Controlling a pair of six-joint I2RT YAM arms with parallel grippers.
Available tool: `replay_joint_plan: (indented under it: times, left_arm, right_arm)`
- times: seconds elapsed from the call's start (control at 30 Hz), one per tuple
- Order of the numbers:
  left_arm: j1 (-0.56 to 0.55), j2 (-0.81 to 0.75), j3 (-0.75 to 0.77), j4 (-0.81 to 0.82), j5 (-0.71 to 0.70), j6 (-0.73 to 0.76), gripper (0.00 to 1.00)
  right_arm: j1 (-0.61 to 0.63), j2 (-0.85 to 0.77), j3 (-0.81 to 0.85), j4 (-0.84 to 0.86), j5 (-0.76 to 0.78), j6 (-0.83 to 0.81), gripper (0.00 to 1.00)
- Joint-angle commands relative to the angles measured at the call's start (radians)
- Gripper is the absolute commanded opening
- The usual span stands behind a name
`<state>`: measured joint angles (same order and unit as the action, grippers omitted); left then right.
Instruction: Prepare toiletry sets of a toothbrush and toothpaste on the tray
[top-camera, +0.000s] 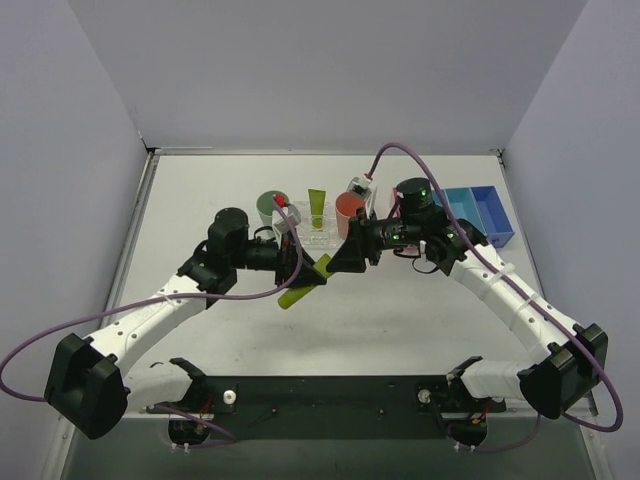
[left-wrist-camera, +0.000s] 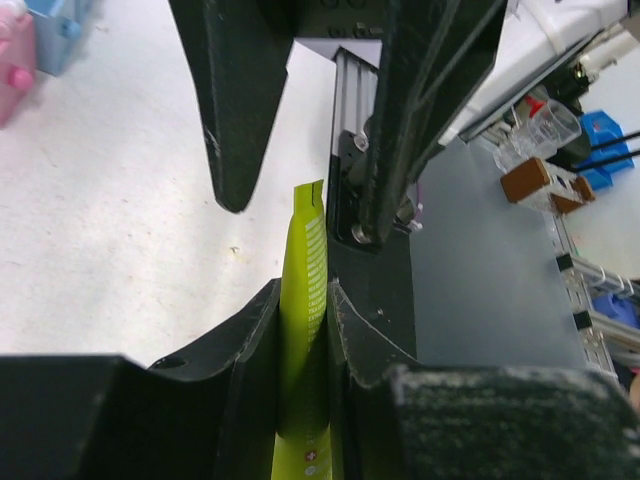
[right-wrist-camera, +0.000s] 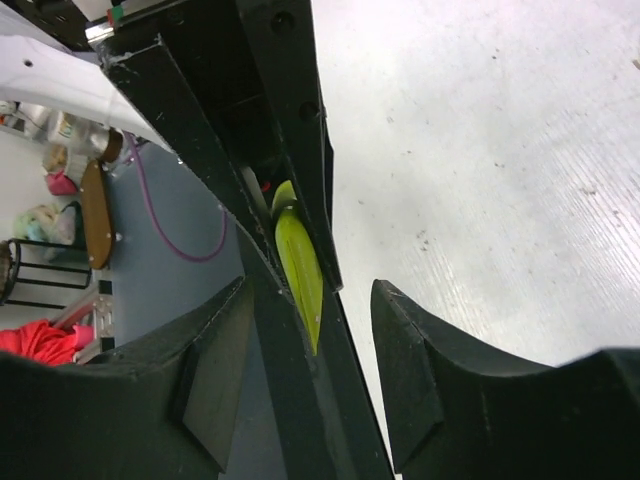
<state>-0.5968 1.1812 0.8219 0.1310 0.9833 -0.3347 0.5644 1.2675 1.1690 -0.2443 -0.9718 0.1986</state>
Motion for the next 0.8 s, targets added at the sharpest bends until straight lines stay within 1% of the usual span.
replay_joint_plan:
  times: [0.0,0.07,0.2,0.27,0.3,0.37,0.43,0.47,0.5,0.57,0.6,0.63,0.7,0.73,0.77]
  left_arm:
    - [0.043,-0.052,-0.026,0.186,-0.02,-0.104,0.1]
    - [0.055,-0.061,-0.041,0.243,-0.018,-0.135,0.1]
    - [0.066,-0.074,-0.043,0.248,-0.017,-0.136,0.1]
    - [0.066,-0.074,-0.043,0.248,-0.015,-0.138,0.1]
    - [0.068,-0.074,-0.043,0.248,-0.017,-0.138,0.1]
    - [0.069,-0.077,-0.044,0.249,-0.015,-0.139,0.1]
    - [0.069,-0.078,-0.046,0.251,-0.014,-0.139,0.1]
    - [0.069,-0.08,-0.046,0.251,-0.014,-0.139,0.1]
    - [0.069,-0.08,-0.044,0.251,-0.015,-0.139,0.1]
    - [0.071,-0.081,-0.046,0.251,-0.018,-0.141,0.1]
    - [0.071,-0.081,-0.046,0.251,-0.018,-0.141,0.11]
    - [0.072,-0.081,-0.046,0.251,-0.018,-0.141,0.11]
    - [0.077,-0.081,-0.043,0.242,-0.026,-0.142,0.2]
    - [0.078,-0.081,-0.04,0.234,-0.026,-0.141,0.29]
    - [0.089,-0.084,-0.017,0.208,-0.021,-0.101,0.52]
  right_arm:
    - [0.0,-0.028,-0.028,0.229,-0.073,0.117,0.47]
    - [-0.004,-0.026,-0.032,0.237,-0.071,0.125,0.47]
    - [-0.005,-0.026,-0.048,0.316,-0.058,0.156,0.46]
    - [-0.004,-0.025,-0.058,0.344,-0.053,0.171,0.43]
    - [-0.004,-0.023,-0.066,0.371,-0.053,0.179,0.39]
    - [-0.004,-0.016,-0.071,0.39,-0.053,0.197,0.38]
    - [-0.004,-0.011,-0.078,0.408,-0.048,0.206,0.34]
    - [-0.004,-0.01,-0.08,0.416,-0.048,0.211,0.3]
    - [-0.004,-0.011,-0.084,0.434,-0.048,0.219,0.18]
    - [-0.005,-0.005,-0.086,0.444,-0.053,0.226,0.09]
    - [-0.004,-0.005,-0.085,0.445,-0.054,0.228,0.01]
    - [-0.006,-0.005,-0.085,0.445,-0.053,0.228,0.0]
    - [-0.004,-0.01,-0.085,0.445,-0.048,0.223,0.0]
    - [-0.008,-0.013,-0.083,0.439,-0.035,0.219,0.0]
    - [-0.008,-0.022,-0.074,0.427,-0.019,0.193,0.0]
